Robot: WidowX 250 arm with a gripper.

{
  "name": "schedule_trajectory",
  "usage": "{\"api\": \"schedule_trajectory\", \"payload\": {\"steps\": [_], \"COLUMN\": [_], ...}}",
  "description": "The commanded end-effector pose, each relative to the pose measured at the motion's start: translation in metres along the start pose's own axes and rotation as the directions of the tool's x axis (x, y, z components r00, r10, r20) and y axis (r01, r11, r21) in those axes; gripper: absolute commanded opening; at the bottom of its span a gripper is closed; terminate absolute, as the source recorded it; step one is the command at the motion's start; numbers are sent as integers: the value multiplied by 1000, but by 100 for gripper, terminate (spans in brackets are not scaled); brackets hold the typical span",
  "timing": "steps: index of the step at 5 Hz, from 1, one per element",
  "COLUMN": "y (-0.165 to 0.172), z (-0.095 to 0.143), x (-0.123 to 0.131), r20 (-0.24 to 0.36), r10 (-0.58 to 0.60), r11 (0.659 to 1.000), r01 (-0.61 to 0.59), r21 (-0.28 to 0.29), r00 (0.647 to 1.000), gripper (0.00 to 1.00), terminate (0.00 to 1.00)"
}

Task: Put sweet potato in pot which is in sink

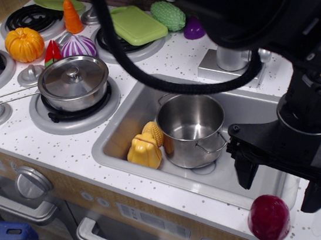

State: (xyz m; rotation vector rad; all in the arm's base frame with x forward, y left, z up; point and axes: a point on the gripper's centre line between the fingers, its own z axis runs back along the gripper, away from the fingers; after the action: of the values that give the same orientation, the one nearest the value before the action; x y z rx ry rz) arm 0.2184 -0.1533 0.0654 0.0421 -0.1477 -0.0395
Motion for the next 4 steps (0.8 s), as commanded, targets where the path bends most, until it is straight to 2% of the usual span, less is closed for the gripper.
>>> {"api": "schedule_trajectory", "payload": {"steps": [1,2,3,4], "y": [0,5,6,7], "z": [0,-8,-18,-26], "x": [0,5,8,9], "r20": [0,11,24,32], "r10": [0,-20,-18,-10], "r11": [1000,1000,997,995], "r01": [0,20,19,13], "r21": [0,-16,-74,-104], "r00": [1000,1000,1000,999], "gripper": [100,100,100,100], "terminate": [0,0,0,0]}}
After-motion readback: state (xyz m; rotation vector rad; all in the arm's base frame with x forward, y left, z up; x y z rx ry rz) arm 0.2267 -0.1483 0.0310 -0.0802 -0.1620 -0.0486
